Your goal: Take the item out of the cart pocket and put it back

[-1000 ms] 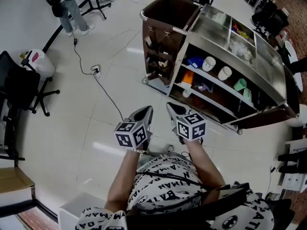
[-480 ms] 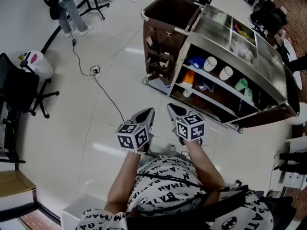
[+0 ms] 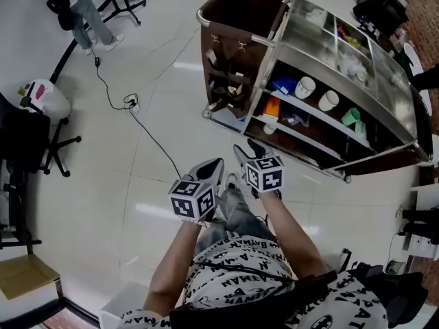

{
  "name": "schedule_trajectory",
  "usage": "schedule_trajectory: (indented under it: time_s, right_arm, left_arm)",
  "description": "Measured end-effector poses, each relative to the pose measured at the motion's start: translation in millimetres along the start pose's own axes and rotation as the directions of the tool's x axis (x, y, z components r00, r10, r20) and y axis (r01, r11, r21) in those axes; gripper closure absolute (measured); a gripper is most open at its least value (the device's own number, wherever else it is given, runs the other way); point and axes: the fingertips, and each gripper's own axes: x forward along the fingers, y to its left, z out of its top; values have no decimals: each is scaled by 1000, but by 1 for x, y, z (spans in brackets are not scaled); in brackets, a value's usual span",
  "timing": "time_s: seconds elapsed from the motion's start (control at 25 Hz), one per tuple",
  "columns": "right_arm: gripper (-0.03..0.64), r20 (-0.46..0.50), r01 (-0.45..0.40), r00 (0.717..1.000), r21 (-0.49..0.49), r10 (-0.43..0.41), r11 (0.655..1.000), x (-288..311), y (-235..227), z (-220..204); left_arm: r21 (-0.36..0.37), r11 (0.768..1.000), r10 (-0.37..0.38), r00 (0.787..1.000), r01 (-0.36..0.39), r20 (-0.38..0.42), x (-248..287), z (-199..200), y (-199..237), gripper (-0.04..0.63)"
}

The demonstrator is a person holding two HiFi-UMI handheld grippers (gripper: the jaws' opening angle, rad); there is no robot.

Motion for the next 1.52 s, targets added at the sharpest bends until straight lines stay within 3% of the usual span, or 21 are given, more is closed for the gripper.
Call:
schedule_trajectory:
  time_s: [0.12,0.36,0.64,0.88,1.28,1.32,1.52]
  right_arm:
    - [391,-12,-2,1000,11,2,1000,43,-12,0]
    - [391,20,90,996,-3,-90,996,147,-49,33]
    - [359,-7,105,994,-10,-105,994,254,-69,64]
    - [360,-36,187,982,-11,-188,982,332,-91,72]
    - [364,-147,310,941,24,-303,950,388,-116,52]
    - [404,-155,321,937,24,-314,947,388,-118,52]
    - [440,-158,349,927,27,-341,937,378,-121,53]
  left_arm:
    - [-10,1000,23,1000,-24,-13,17,9,24,597]
    - [-46,994,101,995,-102,-23,63,44,88,597]
    - [-80,985,149,988,-151,-38,111,77,149,597]
    - [-147,974,167,985,-172,-47,142,88,193,597]
    - [-237,954,173,983,-183,-62,149,77,213,597]
    - [-243,953,174,983,-184,-62,148,77,214,597]
    - [-247,951,174,983,-184,-61,144,78,215,597]
